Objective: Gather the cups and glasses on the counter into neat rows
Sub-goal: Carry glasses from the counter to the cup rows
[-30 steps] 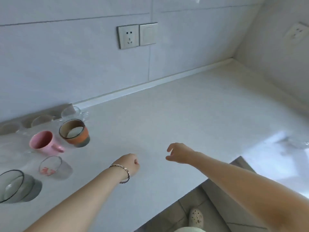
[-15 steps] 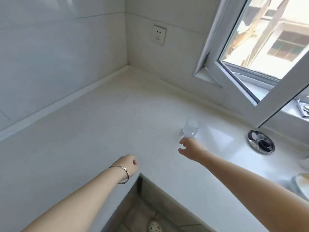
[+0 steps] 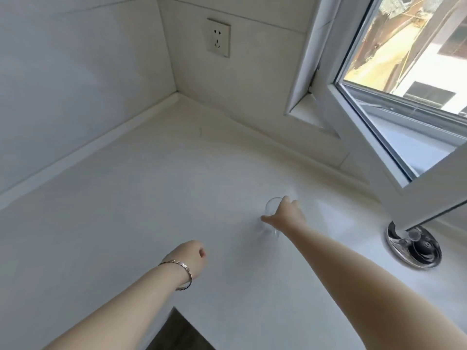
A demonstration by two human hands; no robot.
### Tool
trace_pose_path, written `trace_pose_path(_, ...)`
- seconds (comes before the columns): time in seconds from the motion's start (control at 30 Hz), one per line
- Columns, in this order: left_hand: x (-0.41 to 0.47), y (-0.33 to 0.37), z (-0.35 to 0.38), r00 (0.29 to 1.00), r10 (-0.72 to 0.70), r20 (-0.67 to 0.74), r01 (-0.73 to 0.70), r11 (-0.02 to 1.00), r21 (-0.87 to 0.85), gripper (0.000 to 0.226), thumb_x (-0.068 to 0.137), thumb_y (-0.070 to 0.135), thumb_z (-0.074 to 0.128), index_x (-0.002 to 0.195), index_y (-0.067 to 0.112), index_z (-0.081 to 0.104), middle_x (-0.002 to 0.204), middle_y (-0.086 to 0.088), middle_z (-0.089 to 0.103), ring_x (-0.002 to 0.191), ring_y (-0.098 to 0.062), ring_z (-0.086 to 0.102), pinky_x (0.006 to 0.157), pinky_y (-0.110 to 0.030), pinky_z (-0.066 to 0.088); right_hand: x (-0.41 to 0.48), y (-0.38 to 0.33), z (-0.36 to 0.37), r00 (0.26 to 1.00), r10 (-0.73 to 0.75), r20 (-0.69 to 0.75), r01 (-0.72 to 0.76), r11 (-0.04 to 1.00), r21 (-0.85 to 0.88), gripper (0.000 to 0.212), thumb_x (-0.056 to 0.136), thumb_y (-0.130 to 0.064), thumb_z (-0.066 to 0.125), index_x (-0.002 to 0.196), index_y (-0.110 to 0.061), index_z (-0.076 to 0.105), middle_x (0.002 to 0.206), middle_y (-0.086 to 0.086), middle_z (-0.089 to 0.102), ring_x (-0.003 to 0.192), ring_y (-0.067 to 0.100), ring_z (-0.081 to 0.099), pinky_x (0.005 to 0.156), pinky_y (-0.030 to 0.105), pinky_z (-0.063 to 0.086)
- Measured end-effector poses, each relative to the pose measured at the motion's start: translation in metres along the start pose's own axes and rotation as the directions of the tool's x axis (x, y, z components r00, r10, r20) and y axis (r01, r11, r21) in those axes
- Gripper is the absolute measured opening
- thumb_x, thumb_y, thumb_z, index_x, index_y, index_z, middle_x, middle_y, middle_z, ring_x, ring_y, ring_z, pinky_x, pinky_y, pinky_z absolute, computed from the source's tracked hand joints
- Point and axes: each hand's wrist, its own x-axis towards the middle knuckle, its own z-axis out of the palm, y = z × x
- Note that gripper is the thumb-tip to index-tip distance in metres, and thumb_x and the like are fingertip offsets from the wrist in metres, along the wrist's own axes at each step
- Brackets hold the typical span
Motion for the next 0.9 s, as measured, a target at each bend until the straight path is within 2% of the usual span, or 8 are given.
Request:
trace_pose_path(0.1,0.002,-0.013,0.000,0.999,-0.035,0.000,0.035,0.999,-0.017,0.016,0.086,0.015,0.041,0.075,0.020,0.051,0.095,-0.007,0.070,0.074,-0.021,0.053,0.081,-0.033,0.053,0.004,0.004,0.002,1.000,-0.015,-0.018,0.015,1.000,-0.010,0.068,0.074,-0.044,0.072,0.123,-0.007,0.041,0.127,0.012,0.044,0.115,0.033,0.054,0.087,0.035,0.047)
trace_pose_path(0.2,-0.003,-0.029,0.001,0.996,-0.086,-0.001,0.086,0.994,-0.069,0.016,0.085,0.014,0.040,0.074,0.019,0.051,0.085,-0.004,0.065,0.070,-0.020,0.051,0.072,-0.029,0.049,0.000,0.003,0.000,0.997,-0.075,-0.006,0.074,0.995,-0.059,0.066,0.070,-0.042,0.073,0.119,-0.008,0.044,0.122,0.011,0.045,0.109,0.033,0.056,0.082,0.034,0.048)
trace_pose_path(0.37,-0.027,-0.070,-0.003,0.982,-0.187,0.009,0.187,0.972,-0.140,0.022,0.084,0.013,0.041,0.065,0.022,0.046,0.080,-0.001,0.060,0.070,-0.020,0.053,0.068,-0.026,0.043,-0.031,-0.031,0.015,0.940,-0.328,0.097,0.341,0.914,-0.220,0.084,0.069,-0.039,0.076,0.139,-0.018,0.034,0.132,0.007,0.041,0.121,0.028,0.047,0.087,0.034,0.048)
trace_pose_path(0.5,-0.064,-0.115,-0.008,0.952,-0.304,-0.038,0.287,0.929,-0.232,0.029,0.087,0.012,0.041,0.060,0.023,0.043,0.072,0.003,0.056,0.076,-0.021,0.055,0.072,-0.025,0.043,-0.082,-0.084,0.046,0.827,-0.506,0.245,0.555,0.801,-0.222,0.089,0.070,-0.039,0.076,0.144,-0.022,0.029,0.137,0.005,0.037,0.126,0.026,0.044,0.095,0.033,0.045)
trace_pose_path(0.63,-0.121,-0.174,-0.013,0.910,-0.410,-0.066,0.366,0.866,-0.341,0.030,0.088,0.011,0.040,0.061,0.024,0.042,0.070,0.006,0.052,0.080,-0.021,0.055,0.074,-0.024,0.042,-0.153,-0.143,0.088,0.686,-0.634,0.356,0.719,0.665,-0.201,0.087,0.070,-0.038,0.075,0.144,-0.025,0.029,0.136,0.003,0.036,0.126,0.024,0.043,0.094,0.034,0.048)
trace_pose_path(0.73,-0.175,-0.232,-0.009,0.868,-0.490,-0.078,0.422,0.813,-0.402,0.032,0.086,0.007,0.038,0.062,0.027,0.040,0.066,0.000,0.048,0.071,-0.021,0.045,0.069,-0.025,0.035,-0.218,-0.184,0.125,0.584,-0.696,0.417,0.804,0.568,-0.177,0.089,0.070,-0.039,0.075,0.144,-0.025,0.028,0.136,0.002,0.036,0.126,0.023,0.045,0.096,0.034,0.048)
trace_pose_path(0.8,-0.217,-0.274,-0.004,0.841,-0.535,-0.085,0.451,0.779,-0.436,0.024,0.082,0.004,0.038,0.069,0.024,0.039,0.074,-0.005,0.042,0.070,-0.017,0.037,0.068,-0.026,0.028,-0.264,-0.207,0.151,0.512,-0.733,0.448,0.852,0.497,-0.162,0.090,0.069,-0.039,0.074,0.145,-0.026,0.027,0.137,0.002,0.037,0.125,0.023,0.046,0.096,0.032,0.048)
trace_pose_path(0.9,-0.287,-0.337,0.008,0.773,-0.627,-0.097,0.510,0.704,-0.494,0.017,0.082,0.006,0.038,0.074,0.020,0.040,0.077,-0.004,0.044,0.069,-0.017,0.039,0.068,-0.025,0.030,-0.334,-0.238,0.194,0.431,-0.757,0.491,0.898,0.414,-0.150,0.090,0.070,-0.039,0.074,0.145,-0.027,0.027,0.137,0.001,0.037,0.124,0.022,0.048,0.094,0.030,0.046)
